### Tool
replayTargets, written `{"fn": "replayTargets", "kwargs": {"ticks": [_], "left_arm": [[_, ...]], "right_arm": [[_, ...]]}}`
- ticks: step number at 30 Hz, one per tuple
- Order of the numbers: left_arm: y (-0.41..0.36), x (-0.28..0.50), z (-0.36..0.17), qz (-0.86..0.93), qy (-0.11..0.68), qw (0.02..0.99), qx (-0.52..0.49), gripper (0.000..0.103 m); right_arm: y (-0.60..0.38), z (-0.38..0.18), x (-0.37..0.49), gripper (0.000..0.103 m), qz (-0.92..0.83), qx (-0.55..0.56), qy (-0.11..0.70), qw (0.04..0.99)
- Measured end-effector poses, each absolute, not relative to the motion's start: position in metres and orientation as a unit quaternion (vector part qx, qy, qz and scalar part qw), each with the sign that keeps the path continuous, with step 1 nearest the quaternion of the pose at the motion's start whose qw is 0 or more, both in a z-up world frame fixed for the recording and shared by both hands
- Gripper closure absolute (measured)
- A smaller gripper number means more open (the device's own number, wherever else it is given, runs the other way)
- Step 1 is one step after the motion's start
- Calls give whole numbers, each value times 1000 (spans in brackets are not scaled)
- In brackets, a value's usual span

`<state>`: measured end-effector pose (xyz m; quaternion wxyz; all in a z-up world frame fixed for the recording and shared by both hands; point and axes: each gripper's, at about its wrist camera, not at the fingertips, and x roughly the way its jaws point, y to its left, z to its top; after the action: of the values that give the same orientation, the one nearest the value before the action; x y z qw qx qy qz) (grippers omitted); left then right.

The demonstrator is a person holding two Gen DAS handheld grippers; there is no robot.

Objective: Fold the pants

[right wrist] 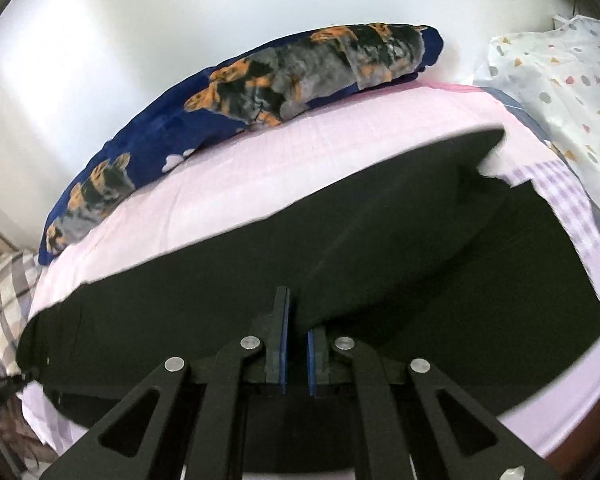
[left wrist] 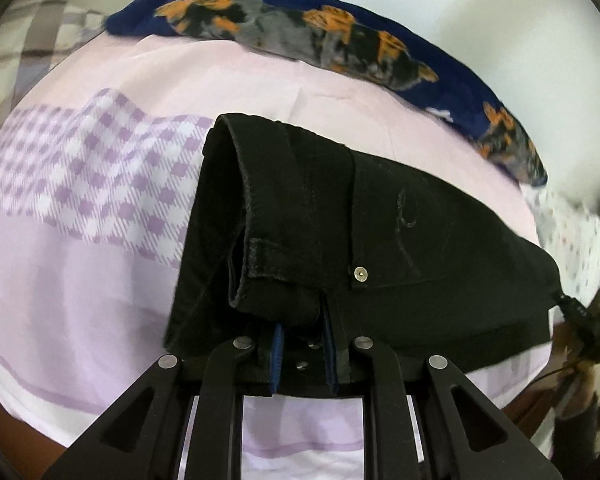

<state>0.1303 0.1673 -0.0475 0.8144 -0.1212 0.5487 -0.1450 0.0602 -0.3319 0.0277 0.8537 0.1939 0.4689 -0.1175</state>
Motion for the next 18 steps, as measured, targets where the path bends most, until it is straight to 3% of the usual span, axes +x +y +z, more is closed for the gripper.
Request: {"fn": "replayTargets", "kwargs": {"ticks": [7,18], "left_arm": [[172,120,-62,-160,556,813,-68,85],[176,108,-81,-145,563,810,-75,82]], "right_arm": [[-320,3,22,98,-126,199,514,825],[-322,-25,15,98,-131,213,541,803]]}}
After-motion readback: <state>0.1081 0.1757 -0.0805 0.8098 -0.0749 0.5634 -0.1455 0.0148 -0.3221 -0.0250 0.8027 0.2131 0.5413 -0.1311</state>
